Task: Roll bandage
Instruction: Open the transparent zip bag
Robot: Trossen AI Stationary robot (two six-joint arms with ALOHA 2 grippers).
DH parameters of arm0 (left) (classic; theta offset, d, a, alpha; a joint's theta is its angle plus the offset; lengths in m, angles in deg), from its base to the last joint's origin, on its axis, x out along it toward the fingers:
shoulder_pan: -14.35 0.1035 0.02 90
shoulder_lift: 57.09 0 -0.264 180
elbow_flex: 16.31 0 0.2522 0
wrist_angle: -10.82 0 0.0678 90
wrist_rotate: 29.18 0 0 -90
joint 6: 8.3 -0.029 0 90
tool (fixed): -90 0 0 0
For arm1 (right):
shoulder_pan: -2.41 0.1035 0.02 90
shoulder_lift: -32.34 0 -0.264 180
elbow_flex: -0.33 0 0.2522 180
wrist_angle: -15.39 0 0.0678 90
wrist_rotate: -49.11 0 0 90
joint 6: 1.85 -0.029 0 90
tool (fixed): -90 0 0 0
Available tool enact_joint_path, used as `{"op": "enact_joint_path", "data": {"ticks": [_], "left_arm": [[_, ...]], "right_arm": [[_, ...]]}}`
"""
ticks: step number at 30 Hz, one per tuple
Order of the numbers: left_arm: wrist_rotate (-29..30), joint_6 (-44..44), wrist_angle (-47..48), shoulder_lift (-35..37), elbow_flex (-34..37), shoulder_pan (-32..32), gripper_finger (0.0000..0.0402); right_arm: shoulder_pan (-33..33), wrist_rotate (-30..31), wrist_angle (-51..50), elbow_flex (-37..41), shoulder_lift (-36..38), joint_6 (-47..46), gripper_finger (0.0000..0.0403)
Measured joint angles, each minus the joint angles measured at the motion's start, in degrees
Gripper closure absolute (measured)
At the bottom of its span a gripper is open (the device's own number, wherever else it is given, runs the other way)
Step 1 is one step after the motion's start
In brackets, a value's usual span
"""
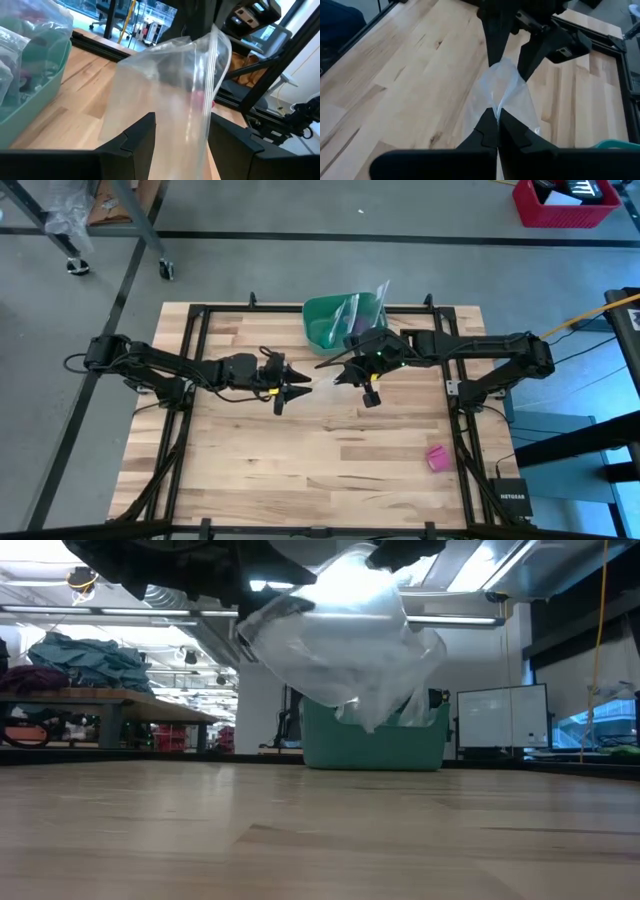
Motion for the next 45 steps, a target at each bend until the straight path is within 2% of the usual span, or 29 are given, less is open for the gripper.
{"op": "enact_joint_path", "data": {"ticks": [27,45], "left_arm": [[2.2,-0.1,-13.8,0.0,0.0,0.1,0.0238],[2.2,-1.6,-12.8,0.0,0.0,1.3,0.0238]], "right_arm": [[0.0,0.1,-0.1,0.0,0.0,0.0,0.0403],[0.0,0.1,-0.1,0.0,0.0,0.0,0.0403]]}}
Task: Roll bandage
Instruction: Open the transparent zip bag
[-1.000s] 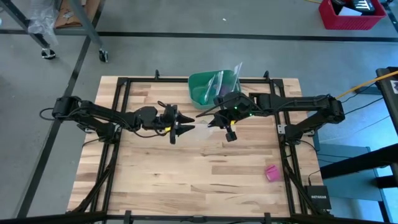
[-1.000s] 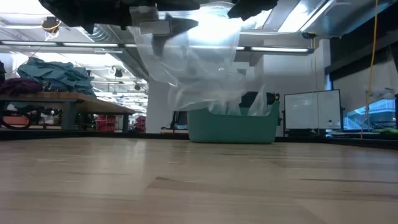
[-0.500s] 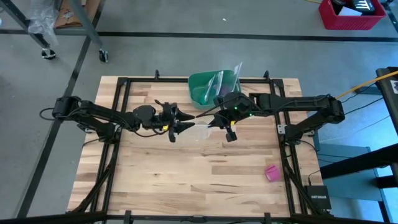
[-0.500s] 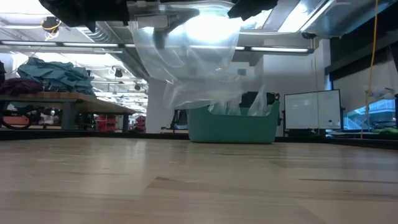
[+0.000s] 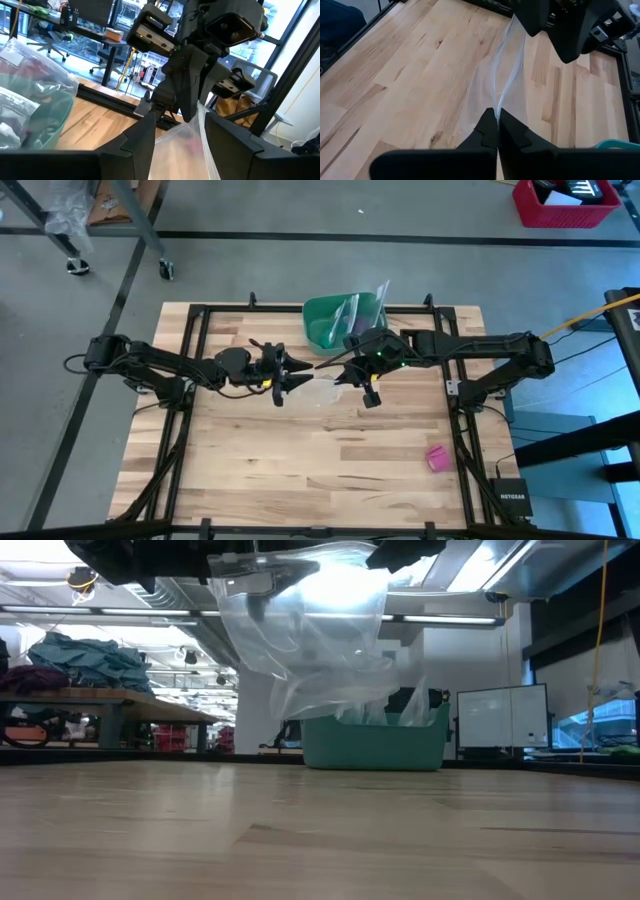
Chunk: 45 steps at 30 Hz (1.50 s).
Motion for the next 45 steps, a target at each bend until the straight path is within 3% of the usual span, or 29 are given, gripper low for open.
{"op": "enact_joint_path", "data": {"ticks": [34,45], "left_arm": [[-1.5,-7.8,1.8,0.0,-0.3,0.0,0.0238],[-3.8,-10.1,15.7,0.0,-8.0,3.0,0.0238]], "right_arm": [[0.0,0.0,0.0,0.0,0.0,0.2,0.0403],[0.0,0.0,0.0,0.0,0.0,0.2,0.0403]]}}
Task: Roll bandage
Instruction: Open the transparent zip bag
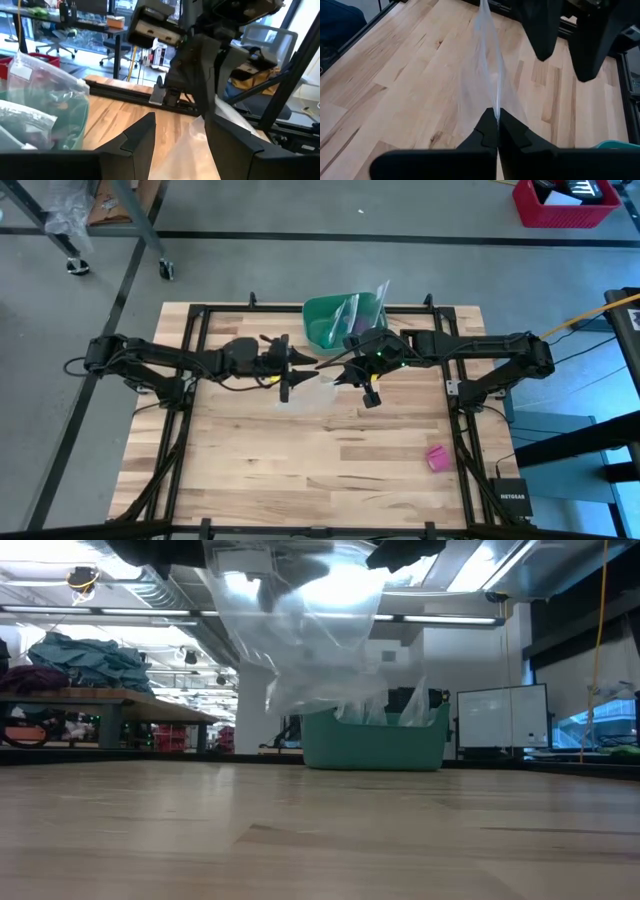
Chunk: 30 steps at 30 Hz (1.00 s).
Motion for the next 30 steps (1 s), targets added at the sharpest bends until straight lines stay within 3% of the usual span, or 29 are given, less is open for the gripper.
{"op": "enact_joint_path", "data": {"ticks": [9,30], "left_arm": [[-0.4,1.7,5.6,0.0,-0.3,0.2,0.0238],[-0.5,1.7,6.5,0.0,-0.3,-1.4,0.0238]], "right_arm": [[0.0,0.0,0.0,0.0,0.0,0.0,0.0403],[0.0,0.8,0.5,0.0,0.0,-0.1,0.0403]]}}
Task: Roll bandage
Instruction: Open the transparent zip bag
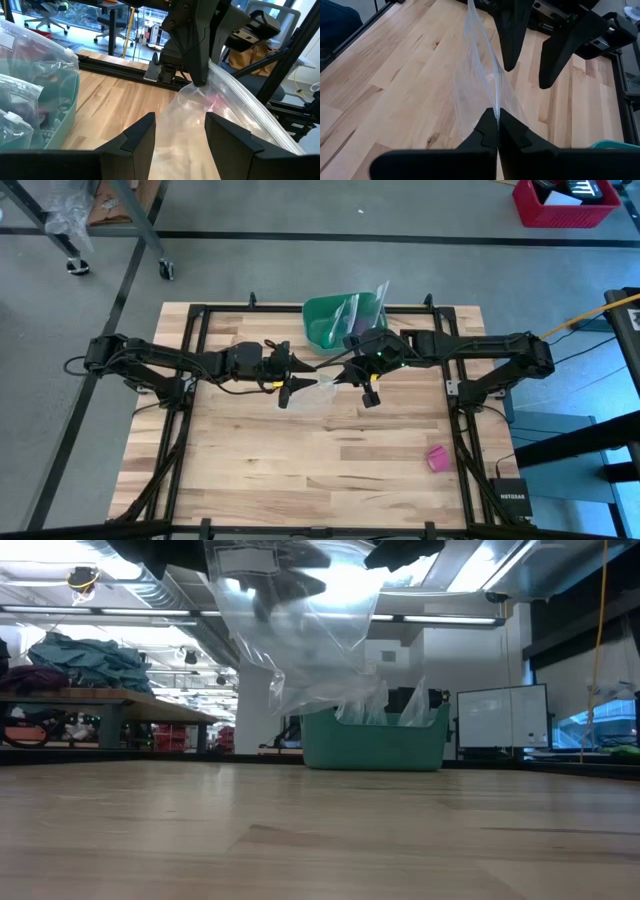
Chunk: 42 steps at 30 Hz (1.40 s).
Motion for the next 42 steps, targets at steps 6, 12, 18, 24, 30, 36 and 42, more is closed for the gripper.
{"op": "enact_joint_path", "data": {"ticks": [6,12,18,24,30,36,42], "left_arm": [[-0.5,1.1,-1.1,0.0,0.0,0.0,0.0238],[-0.7,2.9,-6.5,0.0,0.0,0.0,0.0238],[-1.9,4.7,-7.6,0.0,0.0,-1.1,0.0238],[-2.0,4.4,-7.6,0.0,0.0,-2.4,0.0238],[-1.8,4.3,-5.1,0.0,0.0,-2.6,0.0238],[-0.8,4.5,0.4,0.0,0.0,-2.6,0.0238],[-0.7,4.5,-0.7,0.0,0.0,-2.5,0.0238]], "right_arm": [[0.0,0.0,0.0,0.0,0.0,0.0,0.0403],[0.0,1.0,-0.1,0.0,0.0,-0.1,0.0403],[0.0,2.2,-0.2,0.0,0.0,-0.2,0.0403],[0.0,2.2,-0.2,0.0,0.0,-0.2,0.0403],[0.0,2.2,-0.3,0.0,0.0,-0.2,0.0403],[0.0,2.2,-0.3,0.0,0.0,-0.2,0.0403],[0.0,2.2,-0.6,0.0,0.0,-0.2,0.0403]]}}
